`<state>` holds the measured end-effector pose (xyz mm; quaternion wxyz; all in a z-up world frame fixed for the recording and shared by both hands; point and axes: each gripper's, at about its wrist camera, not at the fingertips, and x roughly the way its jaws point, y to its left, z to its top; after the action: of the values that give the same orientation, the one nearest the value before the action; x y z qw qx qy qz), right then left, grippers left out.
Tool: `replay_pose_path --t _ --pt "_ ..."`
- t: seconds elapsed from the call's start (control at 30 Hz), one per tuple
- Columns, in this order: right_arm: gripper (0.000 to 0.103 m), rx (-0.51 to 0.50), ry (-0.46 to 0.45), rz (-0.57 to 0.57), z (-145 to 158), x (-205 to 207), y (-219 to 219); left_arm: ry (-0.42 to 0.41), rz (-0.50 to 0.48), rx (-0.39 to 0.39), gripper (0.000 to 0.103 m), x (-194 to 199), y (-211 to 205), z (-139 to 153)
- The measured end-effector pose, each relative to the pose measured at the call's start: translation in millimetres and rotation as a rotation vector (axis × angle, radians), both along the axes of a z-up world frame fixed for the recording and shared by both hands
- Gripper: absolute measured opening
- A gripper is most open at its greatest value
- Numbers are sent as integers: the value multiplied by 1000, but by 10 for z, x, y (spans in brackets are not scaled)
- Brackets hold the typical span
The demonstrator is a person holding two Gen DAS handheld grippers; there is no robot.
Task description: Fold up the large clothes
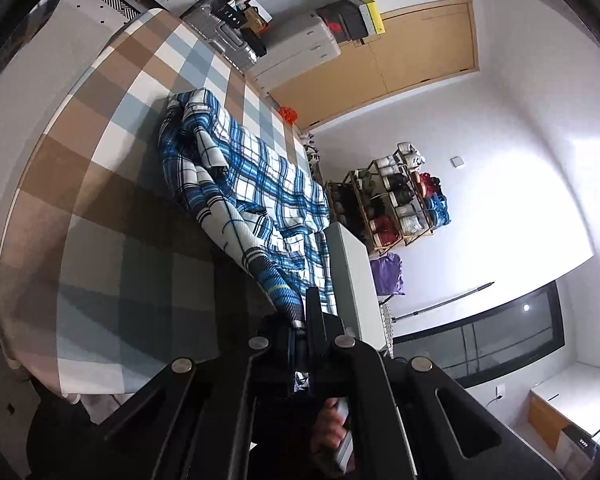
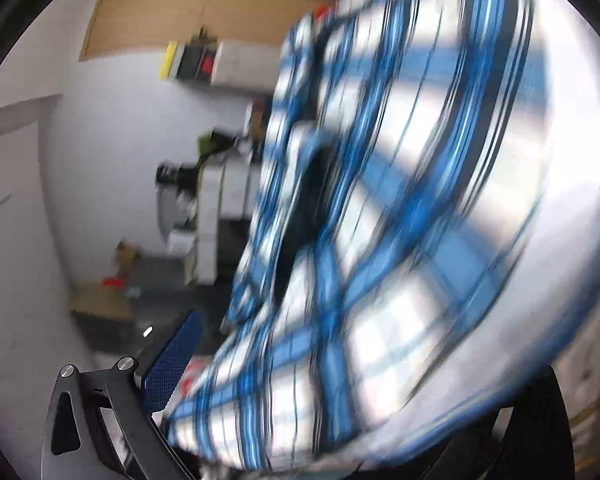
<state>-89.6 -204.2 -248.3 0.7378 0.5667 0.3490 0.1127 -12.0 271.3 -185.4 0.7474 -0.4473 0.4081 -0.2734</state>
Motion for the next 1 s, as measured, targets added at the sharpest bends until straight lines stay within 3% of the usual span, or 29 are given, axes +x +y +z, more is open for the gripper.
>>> replay_pose_path --t 0.17,0.3,0.37,0.43,0.5,0.57,0.63,0.7,0.73,0.87,1.0 --pt "103 -122 28 -72 138 193 -490 6 -13 4 0 16 -7 -7" --pt "99 -153 50 -24 164 393 -779 8 -10 18 0 19 -4 -5" --pt "88 -166 105 5 132 483 -885 11 -7 17 0 23 7 -26" --pt "65 -182 165 23 94 499 -1041 17 -2 21 0 19 0 -38" --pt "59 -250 172 57 146 585 -1118 19 -5 27 0 17 -16 -47" --pt "35 -293 180 93 205 622 -1179 29 -2 33 0 8 -30 -51" --pt "19 -326 237 133 179 690 -1217 36 2 41 0 7 -28 -60" --pt "16 -327 252 121 154 668 -1284 37 15 41 0 -5 -6 -72" --pt "8 -367 265 120 168 689 -1309 31 29 41 0 -27 17 -78" --pt "4 -445 280 133 196 716 -1371 48 63 58 0 -122 34 -170" --pt "3 -504 234 188 263 697 -1323 65 51 94 0 -192 -57 -266"
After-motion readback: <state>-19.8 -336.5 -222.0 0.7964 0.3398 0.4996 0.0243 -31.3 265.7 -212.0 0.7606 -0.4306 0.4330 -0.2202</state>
